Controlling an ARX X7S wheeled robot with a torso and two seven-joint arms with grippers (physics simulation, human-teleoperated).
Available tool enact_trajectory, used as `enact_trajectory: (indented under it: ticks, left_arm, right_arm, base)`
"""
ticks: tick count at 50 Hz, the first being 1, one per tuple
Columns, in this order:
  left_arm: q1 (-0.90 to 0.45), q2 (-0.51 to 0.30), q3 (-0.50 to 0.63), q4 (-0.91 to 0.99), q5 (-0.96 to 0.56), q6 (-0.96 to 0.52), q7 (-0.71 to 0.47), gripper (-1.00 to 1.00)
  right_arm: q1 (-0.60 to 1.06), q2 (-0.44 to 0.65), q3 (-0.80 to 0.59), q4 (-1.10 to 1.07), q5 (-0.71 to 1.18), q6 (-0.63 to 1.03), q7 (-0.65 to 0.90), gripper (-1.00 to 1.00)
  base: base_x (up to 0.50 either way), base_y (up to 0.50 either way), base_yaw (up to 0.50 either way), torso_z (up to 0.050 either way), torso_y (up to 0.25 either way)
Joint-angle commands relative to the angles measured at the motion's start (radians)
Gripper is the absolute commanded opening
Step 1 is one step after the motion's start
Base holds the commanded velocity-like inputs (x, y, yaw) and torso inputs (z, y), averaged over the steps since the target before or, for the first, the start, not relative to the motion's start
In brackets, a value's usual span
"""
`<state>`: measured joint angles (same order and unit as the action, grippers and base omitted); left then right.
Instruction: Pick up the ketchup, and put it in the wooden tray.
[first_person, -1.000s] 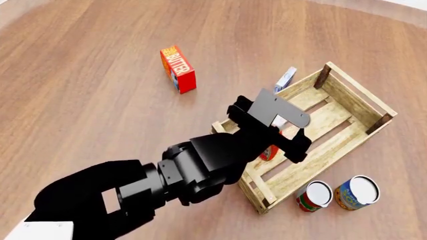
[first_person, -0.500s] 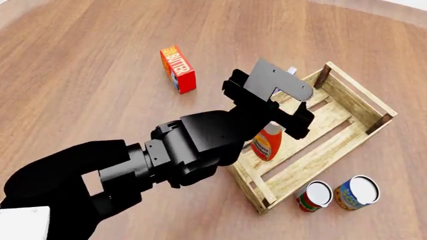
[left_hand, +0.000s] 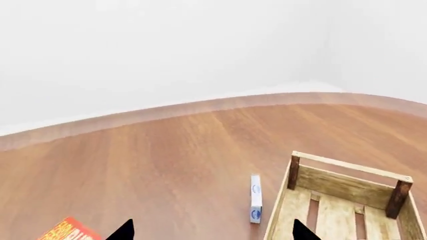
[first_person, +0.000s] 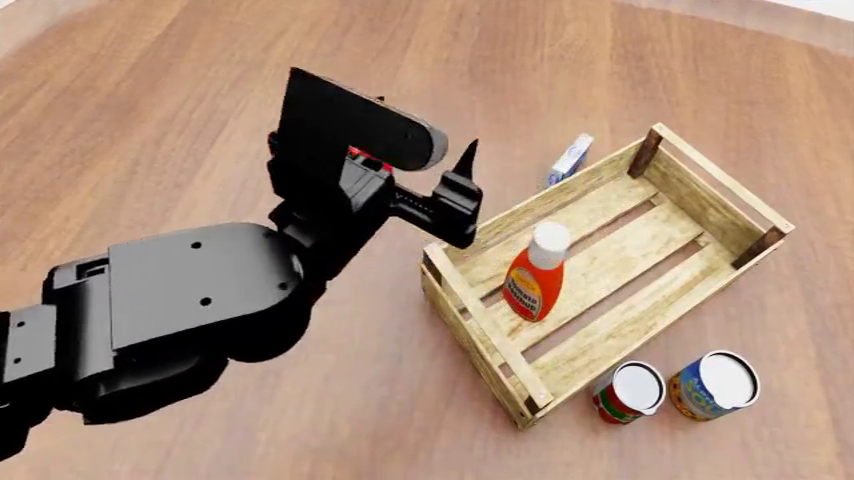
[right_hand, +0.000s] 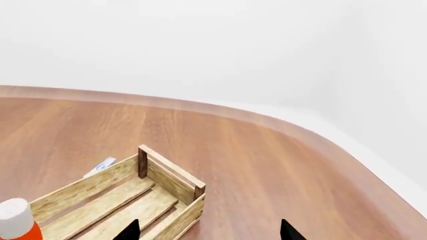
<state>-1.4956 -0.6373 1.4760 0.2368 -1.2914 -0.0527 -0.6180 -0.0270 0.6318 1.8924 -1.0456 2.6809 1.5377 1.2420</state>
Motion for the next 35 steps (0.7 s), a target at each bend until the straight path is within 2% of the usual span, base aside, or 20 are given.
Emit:
enact_trajectory:
  ticks: [1, 9, 18, 35]
  left_arm:
    - [0.055, -0.264, -0.021, 0.192, -0.013, 0.059, -0.092, 1.0]
    - [0.185, -0.358, 0.001, 0.201, 0.065, 0.153, -0.169, 1.0]
    - [0.291, -0.43, 0.034, 0.245, 0.173, 0.221, -0.245, 1.0]
    - [0.399, -0.529, 0.062, 0.333, 0.252, 0.312, -0.308, 1.0]
  right_arm:
    - [0.097, 0.044, -0.186, 0.0, 0.162, -0.01, 0.278, 1.0]
    - [0.136, 0.008, -0.246, 0.0, 0.184, 0.023, 0.317, 1.0]
    - [0.17, -0.012, -0.304, -0.001, 0.174, 0.033, 0.324, 1.0]
    - [0.184, -0.013, -0.32, -0.001, 0.203, 0.033, 0.327, 1.0]
  base:
    - [0.0, 0.0, 0.0, 0.0, 0.0]
    - [0.0, 0.0, 0.0, 0.0, 0.0]
    - [0.0, 0.0, 0.0, -0.013, 0.114]
    - [0.0, 0.0, 0.0, -0.015, 0.127]
